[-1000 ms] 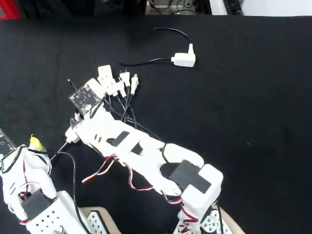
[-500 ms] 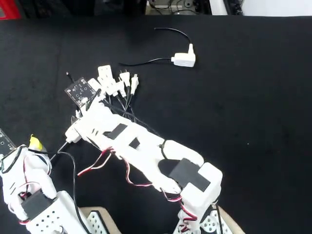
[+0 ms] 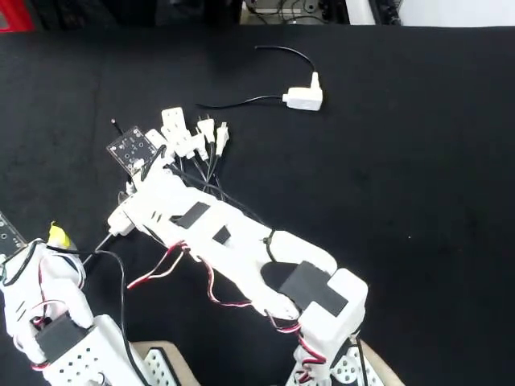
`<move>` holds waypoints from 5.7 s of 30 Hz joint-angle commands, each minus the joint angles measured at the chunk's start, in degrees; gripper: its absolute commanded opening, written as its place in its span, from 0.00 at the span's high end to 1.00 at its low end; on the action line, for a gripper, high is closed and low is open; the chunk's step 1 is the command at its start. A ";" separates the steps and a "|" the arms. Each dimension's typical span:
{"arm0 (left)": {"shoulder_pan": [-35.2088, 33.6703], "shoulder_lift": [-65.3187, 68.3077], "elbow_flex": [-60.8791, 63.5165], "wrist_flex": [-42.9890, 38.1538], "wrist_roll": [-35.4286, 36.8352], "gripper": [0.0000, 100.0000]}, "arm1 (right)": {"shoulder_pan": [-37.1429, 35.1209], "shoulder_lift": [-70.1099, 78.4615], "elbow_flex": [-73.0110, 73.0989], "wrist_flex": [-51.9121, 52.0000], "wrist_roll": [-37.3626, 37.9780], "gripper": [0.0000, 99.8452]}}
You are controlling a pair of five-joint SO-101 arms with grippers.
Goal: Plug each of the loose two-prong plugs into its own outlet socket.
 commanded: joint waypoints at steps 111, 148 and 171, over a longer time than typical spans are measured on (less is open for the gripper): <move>-0.22 -0.44 -0.40 -1.32 0.35 0.79 | 13.63 -32.84 5.58 46.07 -2.02 0.86; -0.31 -0.44 -0.31 -1.32 0.35 0.79 | 8.18 -0.84 1.27 -1.32 -74.81 0.86; -0.31 -0.44 -0.31 -1.32 0.35 0.79 | 4.22 2.77 -1.80 -1.76 -74.73 0.86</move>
